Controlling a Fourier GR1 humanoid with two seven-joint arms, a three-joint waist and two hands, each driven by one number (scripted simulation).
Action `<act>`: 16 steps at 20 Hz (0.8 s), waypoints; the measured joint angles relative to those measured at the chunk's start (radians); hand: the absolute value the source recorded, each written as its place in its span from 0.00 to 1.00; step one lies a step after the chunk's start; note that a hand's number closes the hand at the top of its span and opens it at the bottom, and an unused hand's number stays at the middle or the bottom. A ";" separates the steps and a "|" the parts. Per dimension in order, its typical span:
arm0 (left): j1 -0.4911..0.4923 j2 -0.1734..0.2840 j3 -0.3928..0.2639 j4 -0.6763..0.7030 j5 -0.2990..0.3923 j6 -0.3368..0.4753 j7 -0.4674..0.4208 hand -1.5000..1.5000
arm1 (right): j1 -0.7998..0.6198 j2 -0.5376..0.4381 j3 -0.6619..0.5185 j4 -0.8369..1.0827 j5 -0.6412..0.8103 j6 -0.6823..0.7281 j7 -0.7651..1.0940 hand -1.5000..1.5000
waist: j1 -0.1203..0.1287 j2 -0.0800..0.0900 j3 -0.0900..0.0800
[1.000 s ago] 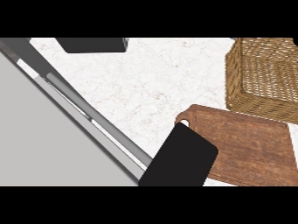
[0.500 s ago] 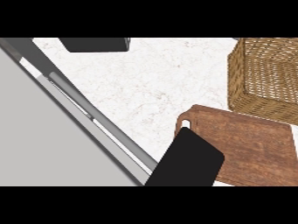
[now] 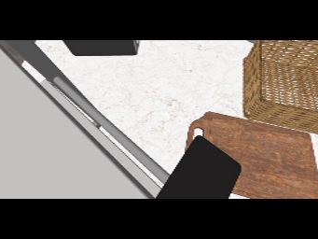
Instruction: Pick the cupcake from the cutting board and place it in the basket
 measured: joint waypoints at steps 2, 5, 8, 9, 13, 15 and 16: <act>0.000 0.007 0.007 0.003 0.009 -0.013 0.007 0.50 | 0.006 -0.010 -0.021 0.042 -0.021 -0.014 -0.044 1.00 | -0.001 0.000 -0.001; -0.001 -0.001 0.001 -0.005 -0.004 -0.002 0.018 0.50 | 0.024 -0.021 -0.044 0.111 -0.048 -0.029 -0.119 1.00 | 0.000 0.000 -0.001; 0.003 -0.004 0.002 -0.008 -0.008 0.000 0.014 0.50 | 0.053 -0.055 -0.044 0.170 -0.001 -0.072 -0.144 1.00 | 0.001 0.000 0.000; 0.003 -0.003 0.005 -0.006 -0.006 -0.002 0.014 0.50 | 0.061 -0.073 -0.044 0.192 0.019 -0.086 -0.147 1.00 | 0.002 0.000 0.000; 0.003 -0.010 0.000 -0.008 -0.018 0.001 0.010 0.50 | 0.077 -0.125 -0.013 0.274 0.073 -0.084 -0.188 0.00 | 0.005 0.000 0.000; 0.002 -0.007 0.004 -0.009 -0.013 -0.006 0.021 0.50 | 0.090 -0.145 -0.006 0.305 0.084 -0.087 -0.226 0.00 | 0.003 -0.001 -0.001; 0.003 -0.007 0.007 -0.010 -0.014 -0.002 0.023 0.50 | 0.097 -0.152 -0.004 0.317 0.086 -0.091 -0.248 0.00 | 0.002 -0.001 -0.001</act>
